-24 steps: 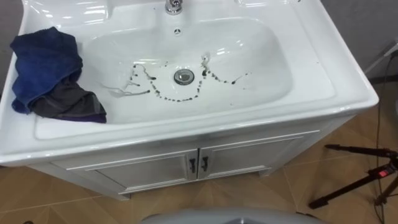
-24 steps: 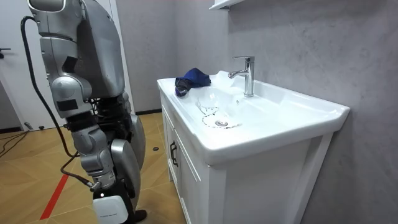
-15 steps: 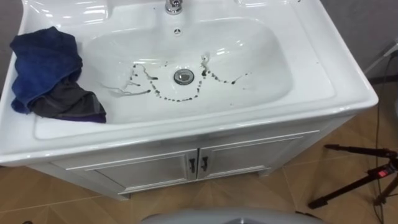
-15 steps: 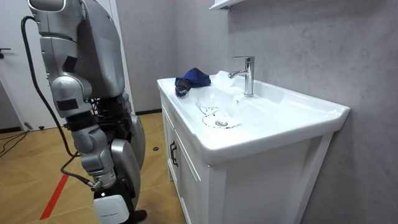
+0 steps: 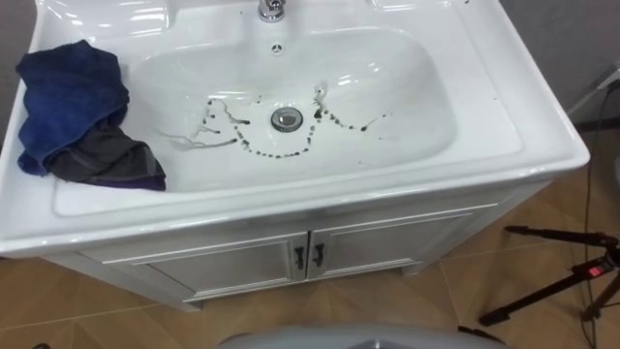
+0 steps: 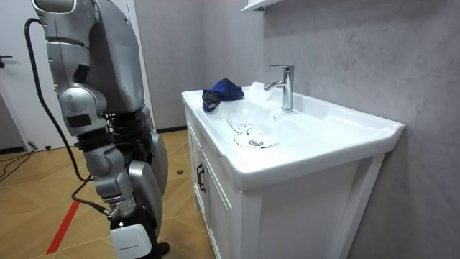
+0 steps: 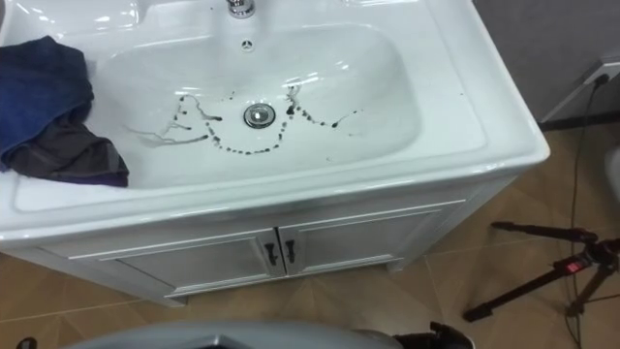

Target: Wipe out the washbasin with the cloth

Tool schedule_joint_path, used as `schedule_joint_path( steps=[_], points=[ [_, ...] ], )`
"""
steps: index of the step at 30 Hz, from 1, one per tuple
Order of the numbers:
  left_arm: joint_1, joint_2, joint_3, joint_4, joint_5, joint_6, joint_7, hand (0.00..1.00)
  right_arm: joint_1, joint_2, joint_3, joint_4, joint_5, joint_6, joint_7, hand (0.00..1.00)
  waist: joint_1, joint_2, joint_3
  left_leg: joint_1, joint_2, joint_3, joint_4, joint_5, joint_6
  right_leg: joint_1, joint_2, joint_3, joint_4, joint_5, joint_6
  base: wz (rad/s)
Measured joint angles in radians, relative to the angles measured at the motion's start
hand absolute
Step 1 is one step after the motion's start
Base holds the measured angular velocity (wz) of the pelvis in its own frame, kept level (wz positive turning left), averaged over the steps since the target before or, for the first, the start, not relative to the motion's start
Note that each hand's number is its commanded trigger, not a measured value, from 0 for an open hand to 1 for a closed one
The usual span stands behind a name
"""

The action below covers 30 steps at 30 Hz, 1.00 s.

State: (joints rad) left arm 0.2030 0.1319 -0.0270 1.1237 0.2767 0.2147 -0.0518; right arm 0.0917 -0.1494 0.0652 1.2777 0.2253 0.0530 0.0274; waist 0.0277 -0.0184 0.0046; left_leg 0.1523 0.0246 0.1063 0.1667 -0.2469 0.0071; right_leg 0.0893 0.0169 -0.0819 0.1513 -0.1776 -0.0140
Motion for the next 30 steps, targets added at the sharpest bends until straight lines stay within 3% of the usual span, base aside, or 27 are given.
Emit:
schedule_joint_path(
  steps=[7,10,20,25,30],
  points=[
    [0.001,-0.003,0.103,-0.004,-0.015,-0.028,0.1,0.0,0.001,-0.002,-0.009,-0.004,-0.041,0.0,0.007,0.0,0.004,0.0,0.0002,-0.001,0.0,-0.001,0.0,0.0,0.0,0.0,0.0,-0.003,0.0,0.0,0.0,0.0],
    [0.006,-0.005,0.17,-0.005,-0.095,-0.05,0.161,0.0,0.001,-0.002,-0.011,-0.007,-0.047,0.0,0.009,0.0,0.009,0.0,0.0,-0.001,0.0,-0.003,0.0,0.0,0.0,0.0,0.0,-0.004,0.0,0.0,0.0,0.0],
    [0.026,-0.007,0.259,-0.005,-0.435,-0.089,0.307,0.0,0.001,-0.005,-0.01,-0.004,-0.041,0.004,0.008,0.0,0.014,0.003,-0.0019,-0.009,-0.002,-0.02,-0.001,0.0,0.0,-0.001,-0.006,-0.032,0.002,0.0,-0.001,0.04],
    [0.027,-0.004,0.307,-0.006,-0.549,-0.137,0.367,0.0,0.007,-0.009,-0.018,-0.004,-0.079,0.005,0.015,0.0,0.037,0.007,-0.0049,-0.018,-0.007,-0.053,0.004,0.0,0.0,0.012,-0.013,-0.061,0.001,-0.002,0.001,0.18],
    [0.057,-0.001,0.428,-0.087,-0.629,-0.154,0.452,0.0,-0.004,-0.016,-0.023,0.001,-0.159,0.005,0.019,0.0,0.094,0.012,-0.0069,-0.011,-0.007,-0.072,0.003,0.0,0.0,0.019,-0.014,-0.078,0.001,-0.004,0.0,0.09]
  ],
)
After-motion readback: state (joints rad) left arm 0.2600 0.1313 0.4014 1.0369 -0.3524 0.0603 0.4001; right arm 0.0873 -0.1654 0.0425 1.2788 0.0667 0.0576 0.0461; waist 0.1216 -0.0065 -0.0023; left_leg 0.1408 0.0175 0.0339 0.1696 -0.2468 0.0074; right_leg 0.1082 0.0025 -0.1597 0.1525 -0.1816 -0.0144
